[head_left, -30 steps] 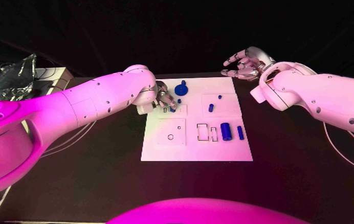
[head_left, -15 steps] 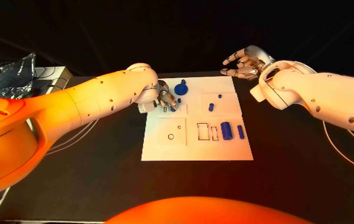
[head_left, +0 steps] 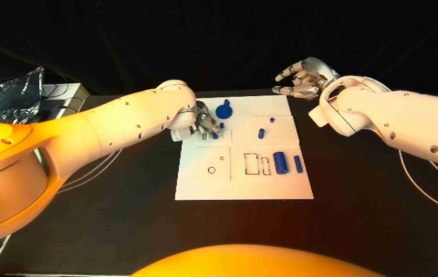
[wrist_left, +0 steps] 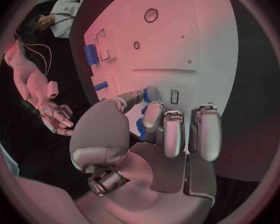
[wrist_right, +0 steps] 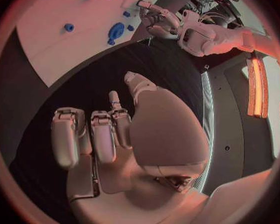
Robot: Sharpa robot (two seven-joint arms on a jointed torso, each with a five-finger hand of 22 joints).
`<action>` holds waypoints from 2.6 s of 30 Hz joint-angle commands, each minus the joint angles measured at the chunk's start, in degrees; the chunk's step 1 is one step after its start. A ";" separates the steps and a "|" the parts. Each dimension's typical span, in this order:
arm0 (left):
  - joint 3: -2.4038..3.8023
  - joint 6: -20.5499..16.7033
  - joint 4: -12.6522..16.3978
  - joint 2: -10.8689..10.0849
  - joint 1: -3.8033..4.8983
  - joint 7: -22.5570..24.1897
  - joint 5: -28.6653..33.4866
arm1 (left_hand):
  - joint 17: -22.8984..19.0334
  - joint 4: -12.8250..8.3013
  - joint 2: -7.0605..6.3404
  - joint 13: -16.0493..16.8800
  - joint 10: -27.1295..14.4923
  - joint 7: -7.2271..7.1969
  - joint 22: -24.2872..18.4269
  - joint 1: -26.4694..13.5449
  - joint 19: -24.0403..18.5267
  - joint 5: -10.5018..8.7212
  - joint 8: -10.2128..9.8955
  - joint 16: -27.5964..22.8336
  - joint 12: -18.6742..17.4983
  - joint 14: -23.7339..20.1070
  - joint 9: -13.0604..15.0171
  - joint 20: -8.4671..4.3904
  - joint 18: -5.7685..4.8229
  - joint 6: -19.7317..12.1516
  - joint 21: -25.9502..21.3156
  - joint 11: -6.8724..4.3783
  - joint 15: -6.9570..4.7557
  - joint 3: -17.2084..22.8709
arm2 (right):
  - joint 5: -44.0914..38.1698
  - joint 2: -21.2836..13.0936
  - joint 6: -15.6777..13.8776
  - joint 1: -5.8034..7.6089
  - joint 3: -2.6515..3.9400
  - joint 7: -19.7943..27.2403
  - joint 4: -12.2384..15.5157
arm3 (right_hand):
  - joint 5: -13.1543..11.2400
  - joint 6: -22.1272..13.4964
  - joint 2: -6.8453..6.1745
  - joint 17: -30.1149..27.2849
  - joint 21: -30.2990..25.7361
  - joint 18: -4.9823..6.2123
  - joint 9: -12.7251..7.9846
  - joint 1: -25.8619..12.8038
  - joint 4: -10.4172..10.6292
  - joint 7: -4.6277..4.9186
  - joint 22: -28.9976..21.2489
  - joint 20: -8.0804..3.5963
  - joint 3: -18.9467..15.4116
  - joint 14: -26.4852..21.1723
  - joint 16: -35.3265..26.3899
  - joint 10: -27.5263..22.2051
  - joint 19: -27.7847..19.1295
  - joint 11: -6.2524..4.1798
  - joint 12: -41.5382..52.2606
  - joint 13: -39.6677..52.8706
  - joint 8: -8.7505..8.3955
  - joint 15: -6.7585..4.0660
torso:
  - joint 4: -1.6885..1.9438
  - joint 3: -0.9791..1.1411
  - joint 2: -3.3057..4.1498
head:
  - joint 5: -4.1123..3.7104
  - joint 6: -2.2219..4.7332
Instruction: Assemble the parts on the task board
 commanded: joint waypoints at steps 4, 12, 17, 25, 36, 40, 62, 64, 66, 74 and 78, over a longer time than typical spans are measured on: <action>0.01 0.48 0.45 -0.05 -0.07 0.40 -1.10 | 14.83 1.73 -0.93 -0.49 -0.46 0.04 3.41 -0.68 0.37 -0.24 -0.47 0.11 -0.59 5.77 0.53 -0.40 -0.50 -0.31 -0.32 0.34 -0.42 -3.22 | -0.62 -0.03 0.56 0.01 0.03 0.23 0.06 | 0.17 -0.56 -0.37 10.75 -0.28 0.24 0.05 -0.01 0.21 0.03 8.76 0.35 0.19 4.84 -0.35 -0.30 2.76 0.21 -0.29 7.74 0.35 0.46 | 0.02 -0.03 0.04 | -0.10 -0.01; 0.13 0.24 1.23 -0.87 -0.09 0.44 -1.81 | 14.76 2.36 -1.37 -0.62 -0.57 0.02 3.33 -0.39 0.34 -0.21 -0.55 0.07 -0.69 5.75 0.79 -0.42 -0.48 -0.32 -0.38 0.33 -0.41 -4.46 | -0.61 -0.12 0.42 0.01 0.03 0.29 0.05 | 0.17 -0.59 -0.40 10.65 -0.32 0.24 0.05 0.00 0.22 0.03 8.74 0.35 0.19 4.81 -0.39 -0.33 2.74 0.21 -0.32 7.71 0.38 0.46 | 0.03 -0.09 0.01 | -0.15 0.01; 0.36 -0.34 2.32 -1.67 -0.09 0.65 -2.06 | 14.76 2.73 -1.60 -0.62 -0.58 0.03 3.35 -0.27 0.35 -0.21 -0.57 0.07 -0.68 5.75 0.93 -0.43 -0.48 -0.30 -0.38 0.33 -0.42 -5.10 | -0.61 -0.12 0.32 0.00 0.03 0.37 0.02 | 0.17 -0.59 -0.40 10.65 -0.32 0.24 0.05 0.00 0.22 0.03 8.74 0.35 0.19 4.81 -0.39 -0.33 2.74 0.21 -0.32 7.71 0.38 0.46 | 0.09 -0.12 0.03 | -0.28 0.06; 2.41 -0.52 4.85 -3.36 -0.09 0.69 -2.76 | 14.61 6.97 -2.31 -0.64 -0.71 0.13 3.35 0.83 0.36 -5.14 -1.12 -0.01 -0.71 5.71 1.74 -0.38 -0.47 -0.16 -0.48 0.41 -0.36 -9.59 | -0.61 -0.17 0.20 -0.03 0.03 0.48 -0.23 | 0.17 -0.59 -0.40 10.65 -0.32 0.24 0.05 0.00 0.22 0.03 8.74 0.35 0.19 4.81 -0.39 -0.33 2.74 0.21 -0.32 7.71 0.38 0.46 | 0.08 -0.09 0.01 | -0.33 0.27; 7.64 0.91 7.17 -5.64 -0.07 0.41 -2.62 | 13.33 8.44 -1.40 -3.88 -3.04 1.11 1.61 2.41 -0.60 -8.39 -3.23 -0.72 -3.14 5.32 1.81 -0.02 -0.10 -2.65 -1.51 1.21 0.13 -12.98 | -0.57 -0.35 0.16 -0.06 0.03 0.51 -0.51 | 0.17 -0.59 -0.40 10.65 -0.32 0.24 0.05 0.00 0.22 0.03 8.74 0.35 0.19 4.81 -0.39 -0.33 2.74 0.21 -0.32 7.71 0.38 0.46 | 0.03 -0.10 0.10 | -0.30 0.73; 8.39 0.99 6.04 -5.84 -0.01 0.43 -2.59 | 12.61 8.44 -0.57 -9.98 -7.09 2.43 -0.79 3.55 -1.96 -7.89 -6.10 -1.14 -7.88 5.08 0.11 0.70 0.40 -4.92 -2.89 2.32 1.04 -13.77 | -0.57 -0.42 0.16 -0.06 0.03 0.48 -0.52 | 0.17 -0.59 -0.40 10.65 -0.32 0.24 0.05 0.00 0.22 0.03 8.74 0.35 0.19 4.81 -0.39 -0.33 2.74 0.21 -0.32 7.71 0.38 0.46 | 0.03 -0.08 0.13 | -0.31 0.93; 9.05 -0.27 -10.13 0.10 3.15 4.25 -4.52 | 12.12 8.45 0.97 -15.21 -11.23 4.75 -2.00 6.56 -2.73 -7.43 -12.37 -1.43 -11.25 4.88 -5.30 2.43 0.72 -7.90 -3.79 4.40 2.87 -14.61 | -1.05 -1.42 -0.53 -0.01 0.57 0.67 0.76 | 0.21 -0.70 -0.44 10.63 -0.33 0.24 0.06 -0.01 0.30 0.03 8.74 0.35 0.24 4.80 -0.41 -0.30 2.74 0.21 -0.31 7.72 0.50 0.46 | -0.67 -0.49 1.83 | 0.28 2.78; 9.04 -0.31 -11.06 0.70 3.21 4.44 -4.71 | 12.21 8.46 1.05 -15.11 -11.14 4.76 -1.92 6.57 -2.69 -7.42 -12.38 -1.38 -11.15 4.91 -5.34 2.44 0.71 -7.86 -3.75 4.41 2.88 -14.59 | -1.14 -1.48 -0.57 0.00 0.66 0.68 0.92 | 0.21 -0.70 -0.44 10.63 -0.33 0.24 0.06 -0.01 0.30 0.03 8.74 0.35 0.24 4.80 -0.41 -0.30 2.74 0.21 -0.31 7.72 0.50 0.46 | -0.71 -0.54 2.02 | 0.31 2.93; 9.01 -0.27 -12.06 1.37 3.26 4.68 -4.84 | 12.31 8.48 1.24 -15.00 -11.01 4.78 -1.83 6.57 -2.63 -7.38 -12.42 -1.32 -10.99 4.94 -5.45 2.47 0.69 -7.77 -3.69 4.43 2.91 -14.55 | -1.24 -1.55 -0.63 0.04 0.77 0.69 1.13 | 0.21 -0.70 -0.44 10.63 -0.33 0.24 0.06 -0.01 0.30 0.03 8.74 0.35 0.24 4.80 -0.41 -0.30 2.74 0.21 -0.31 7.72 0.50 0.46 | -0.80 -0.61 2.21 | 0.33 3.12; 8.75 0.02 -15.32 3.28 3.30 5.21 -5.26 | 12.44 8.47 1.30 -14.97 -10.97 4.79 -1.72 6.59 -2.57 -7.36 -12.44 -1.24 -10.94 4.99 -5.49 2.48 0.67 -7.75 -3.63 4.44 2.92 -14.53 | -1.54 -1.84 -0.84 0.38 1.11 0.68 1.70 | 0.21 -0.70 -0.44 10.63 -0.33 0.24 0.06 -0.01 0.30 0.03 8.74 0.35 0.24 4.80 -0.41 -0.30 2.74 0.21 -0.31 7.72 0.50 0.46 | -1.15 -0.72 3.06 | 0.46 3.47; 8.67 0.26 -16.10 3.52 3.31 5.15 -6.25 | 12.58 8.43 1.35 -14.79 -10.83 4.76 -1.49 6.67 -2.44 -7.32 -12.43 -1.16 -10.75 5.04 -5.55 2.50 0.62 -7.64 -3.51 4.43 2.93 -14.51 | -1.69 -2.03 -0.92 0.58 1.18 0.65 1.86 | 0.21 -0.70 -0.44 10.63 -0.33 0.24 0.06 -0.01 0.30 0.03 8.74 0.35 0.24 4.80 -0.41 -0.30 2.74 0.21 -0.31 7.72 0.50 0.46 | -1.24 -0.73 3.32 | 0.51 3.45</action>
